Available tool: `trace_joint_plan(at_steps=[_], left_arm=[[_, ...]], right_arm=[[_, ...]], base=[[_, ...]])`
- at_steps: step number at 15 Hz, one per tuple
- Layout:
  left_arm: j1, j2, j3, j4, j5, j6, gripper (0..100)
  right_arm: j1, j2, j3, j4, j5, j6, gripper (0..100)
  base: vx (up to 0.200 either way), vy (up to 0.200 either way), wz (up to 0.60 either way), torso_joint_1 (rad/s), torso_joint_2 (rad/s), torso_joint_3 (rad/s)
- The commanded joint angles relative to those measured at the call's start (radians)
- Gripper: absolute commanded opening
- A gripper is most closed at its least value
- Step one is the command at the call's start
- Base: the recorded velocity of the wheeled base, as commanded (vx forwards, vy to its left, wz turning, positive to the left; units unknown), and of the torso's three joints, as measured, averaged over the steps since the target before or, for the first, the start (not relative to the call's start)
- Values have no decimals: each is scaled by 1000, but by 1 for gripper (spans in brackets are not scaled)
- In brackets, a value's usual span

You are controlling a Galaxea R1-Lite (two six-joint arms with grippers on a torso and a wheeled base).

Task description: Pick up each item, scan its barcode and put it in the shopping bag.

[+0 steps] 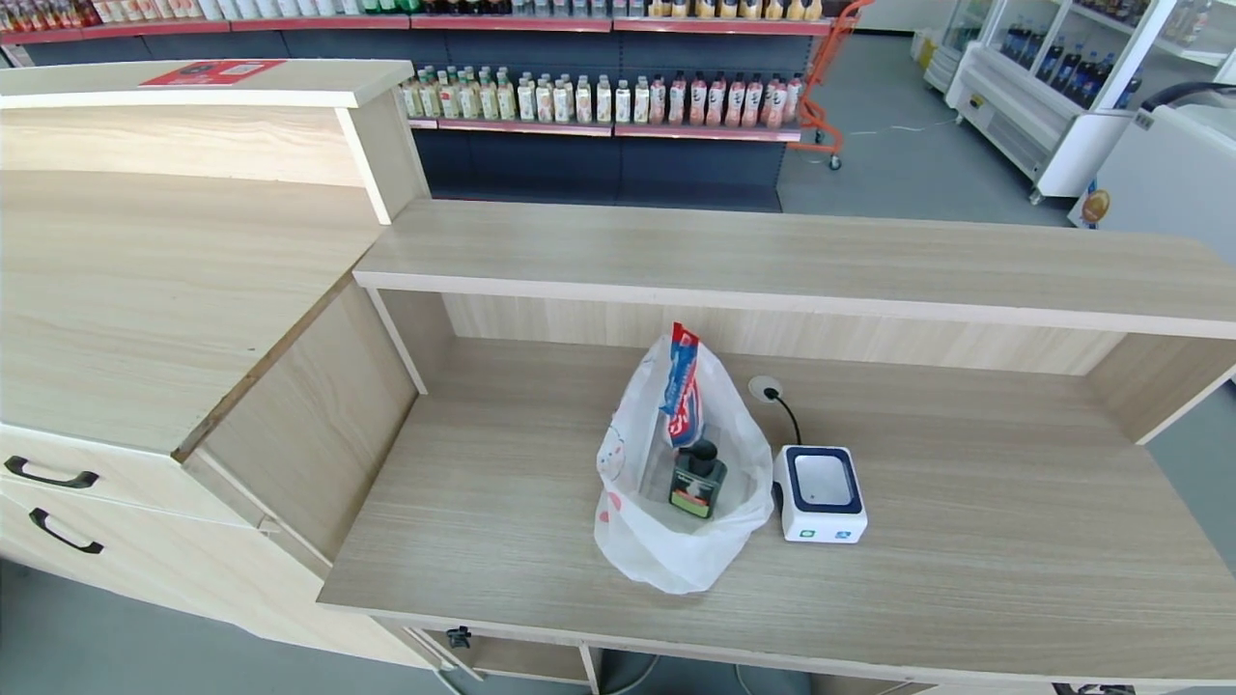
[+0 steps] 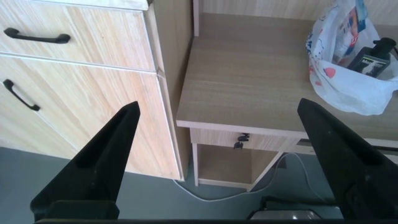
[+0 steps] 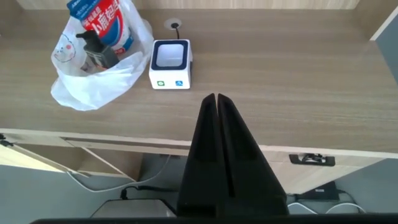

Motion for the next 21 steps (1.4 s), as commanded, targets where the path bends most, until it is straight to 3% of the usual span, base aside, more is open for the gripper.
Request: trace_joint_plan(at_steps=[1,3,9,15,21], left_arm=[[1,0,0,0,-1,0,100],[1,0,0,0,0,-1,100],[1,0,0,0,-1,-4,100],[1,0,0,0,0,-7,100],[1,0,0,0,0,-9,100]], right_arm=[[0,5,0,1,0,0,0],[0,5,0,1,0,0,0],[0,5,0,-1,0,0,0],[0,5,0,-1,0,0,0],[0,5,0,1,0,0,0]], base=[[0,-200,0,12,7,2],[0,-200,0,2,5,2],[0,0,0,0,0,0],[200,0,0,1,1,1],[0,0,0,0,0,0]])
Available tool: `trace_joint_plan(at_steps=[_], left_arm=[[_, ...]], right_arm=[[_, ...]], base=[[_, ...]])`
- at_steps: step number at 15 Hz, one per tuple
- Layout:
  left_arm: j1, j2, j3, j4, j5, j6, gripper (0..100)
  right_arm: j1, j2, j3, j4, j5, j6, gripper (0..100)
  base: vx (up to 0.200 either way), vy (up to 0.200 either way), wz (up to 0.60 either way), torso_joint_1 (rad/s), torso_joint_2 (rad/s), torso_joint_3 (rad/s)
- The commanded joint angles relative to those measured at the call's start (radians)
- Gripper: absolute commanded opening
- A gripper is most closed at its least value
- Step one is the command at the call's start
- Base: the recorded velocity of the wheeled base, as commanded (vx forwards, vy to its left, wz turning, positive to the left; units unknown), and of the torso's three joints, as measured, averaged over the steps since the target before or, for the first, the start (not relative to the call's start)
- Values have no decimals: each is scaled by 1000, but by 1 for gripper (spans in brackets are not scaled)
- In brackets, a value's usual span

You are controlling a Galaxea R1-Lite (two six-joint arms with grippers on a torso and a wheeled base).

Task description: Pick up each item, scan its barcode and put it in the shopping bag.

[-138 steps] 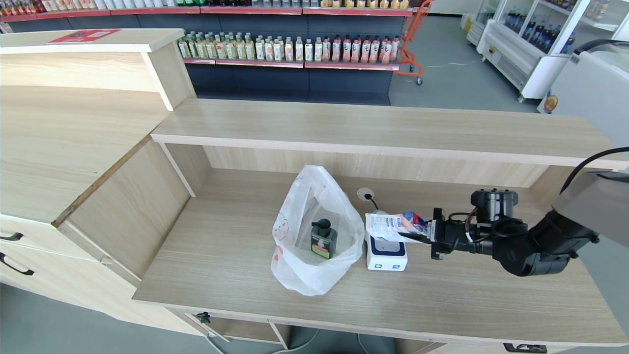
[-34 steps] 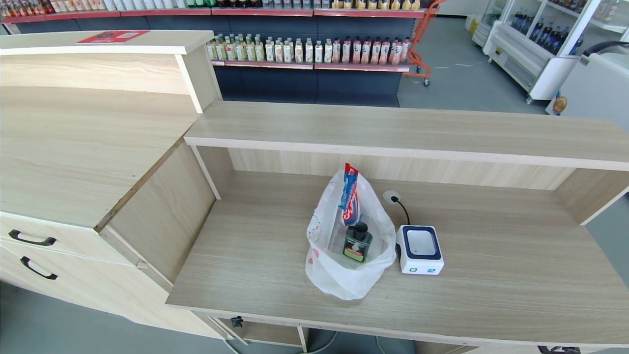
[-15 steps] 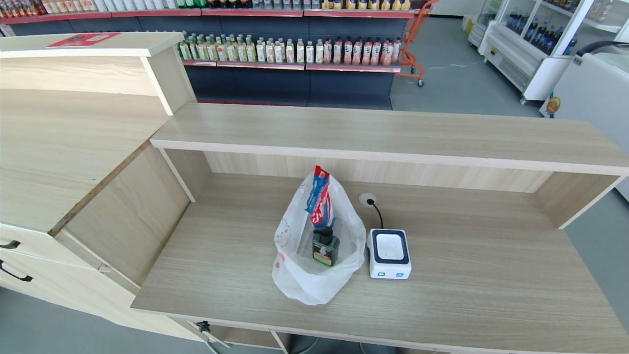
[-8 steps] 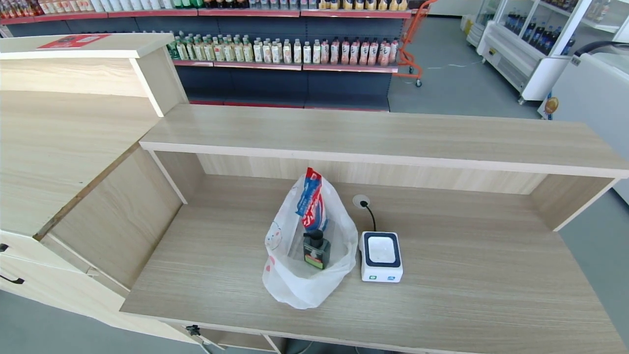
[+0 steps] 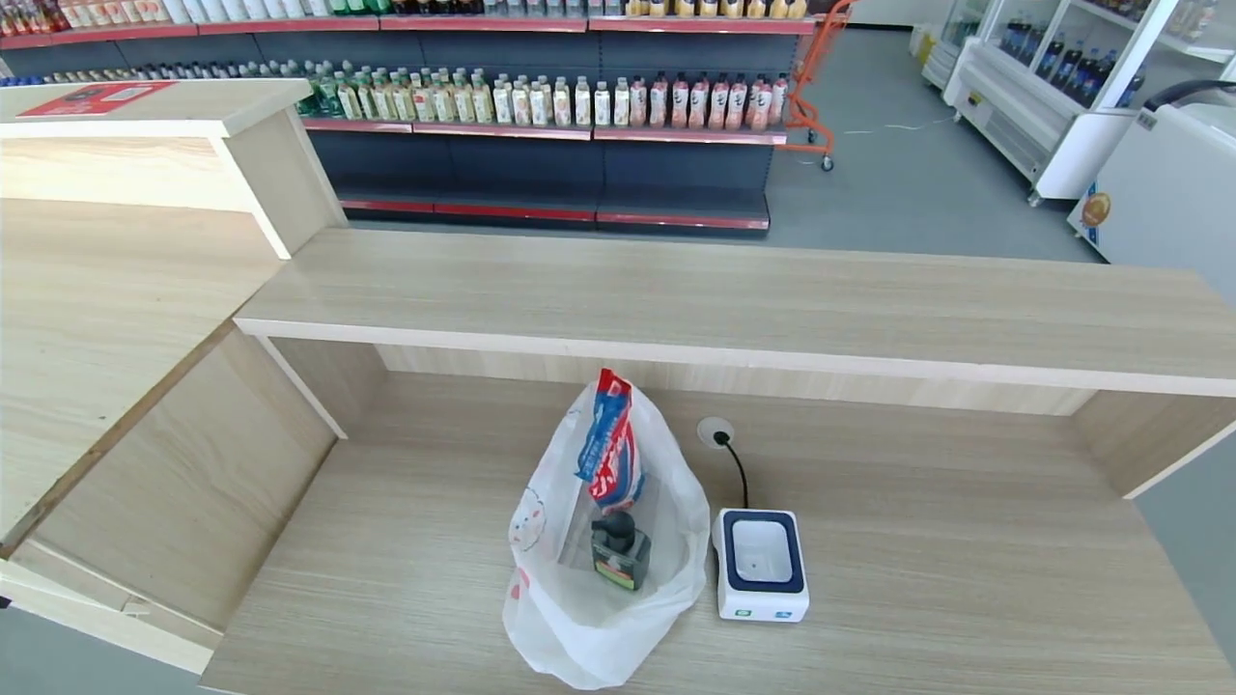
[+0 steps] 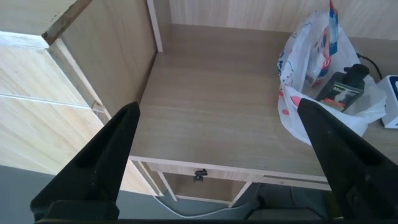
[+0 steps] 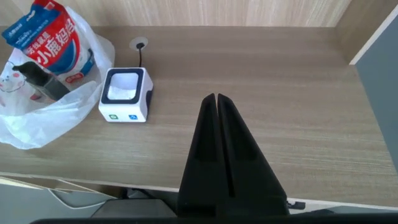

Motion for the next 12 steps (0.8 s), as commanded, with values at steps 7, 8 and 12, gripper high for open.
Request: trace_joint_plan(at_steps=[7,8,12], left_arm=[[0,0,0,-1,0,-1,100],[0,0,0,-1,0,-1,100],[0,0,0,-1,0,-1,100]], right_arm=[[0,3,0,-2,1,0,0],[0,3,0,-2,1,0,0],[0,3,0,0,1,3,0]], base=[[0,0,0,0,0,0],[0,0,0,0,0,0],[0,0,0,0,0,0]])
